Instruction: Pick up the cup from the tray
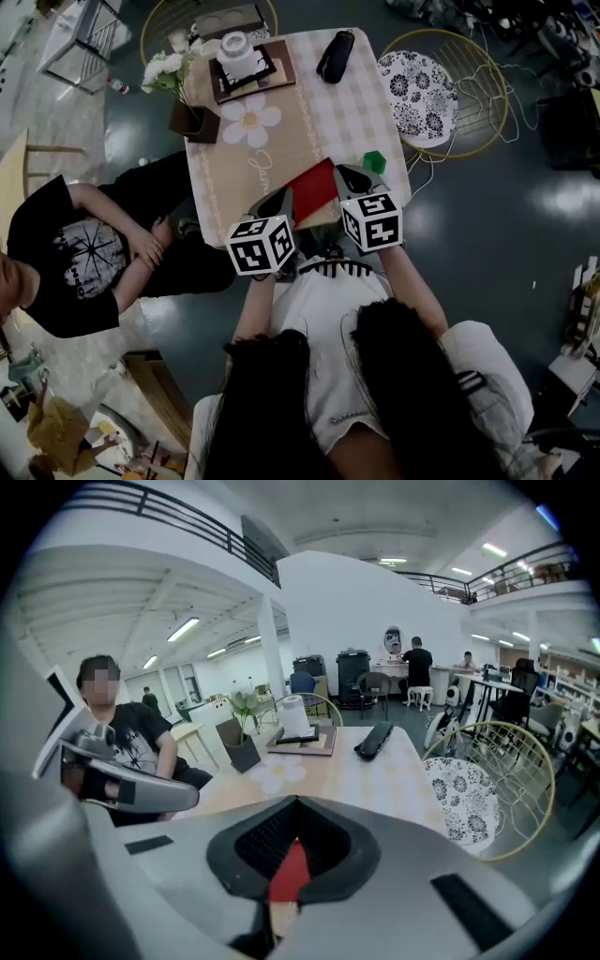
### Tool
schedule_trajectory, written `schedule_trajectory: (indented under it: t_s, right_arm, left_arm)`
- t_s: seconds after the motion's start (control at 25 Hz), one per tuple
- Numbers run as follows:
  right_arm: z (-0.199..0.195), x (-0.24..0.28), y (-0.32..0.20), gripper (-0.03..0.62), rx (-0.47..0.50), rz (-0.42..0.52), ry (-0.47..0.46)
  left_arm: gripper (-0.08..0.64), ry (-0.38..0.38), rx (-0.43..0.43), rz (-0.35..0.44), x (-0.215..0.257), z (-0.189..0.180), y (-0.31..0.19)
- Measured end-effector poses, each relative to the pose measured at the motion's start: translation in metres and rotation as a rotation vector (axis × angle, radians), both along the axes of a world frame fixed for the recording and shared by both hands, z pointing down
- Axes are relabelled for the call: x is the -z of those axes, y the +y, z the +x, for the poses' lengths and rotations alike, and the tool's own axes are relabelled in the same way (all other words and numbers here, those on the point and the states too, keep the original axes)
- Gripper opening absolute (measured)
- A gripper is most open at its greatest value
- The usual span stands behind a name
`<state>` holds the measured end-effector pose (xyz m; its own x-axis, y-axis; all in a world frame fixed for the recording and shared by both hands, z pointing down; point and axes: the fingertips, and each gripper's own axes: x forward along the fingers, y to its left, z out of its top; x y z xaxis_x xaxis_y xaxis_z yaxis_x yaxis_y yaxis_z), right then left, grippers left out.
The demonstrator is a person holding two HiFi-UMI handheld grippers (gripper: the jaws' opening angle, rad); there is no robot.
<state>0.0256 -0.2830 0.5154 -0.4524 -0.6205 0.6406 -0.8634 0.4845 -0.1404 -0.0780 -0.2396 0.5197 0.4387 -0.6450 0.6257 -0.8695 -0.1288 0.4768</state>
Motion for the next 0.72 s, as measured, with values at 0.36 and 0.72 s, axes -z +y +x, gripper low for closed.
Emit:
schedule_trajectory:
  t_s: [0.36, 0.72]
  right_arm:
    - [-0.006, 0.003, 0.010, 0.009, 0.003, 0.013, 0.043]
    - [-0.022, 0.002, 0.023, 0.009, 0.056, 0.001, 0.036]
  left_arm:
    - [0.008, -0.014, -0.037, 0.017, -0.002, 0.003, 0.016]
    - [0.008, -0.004, -0.041, 0.048, 0.003, 0.004, 0.016]
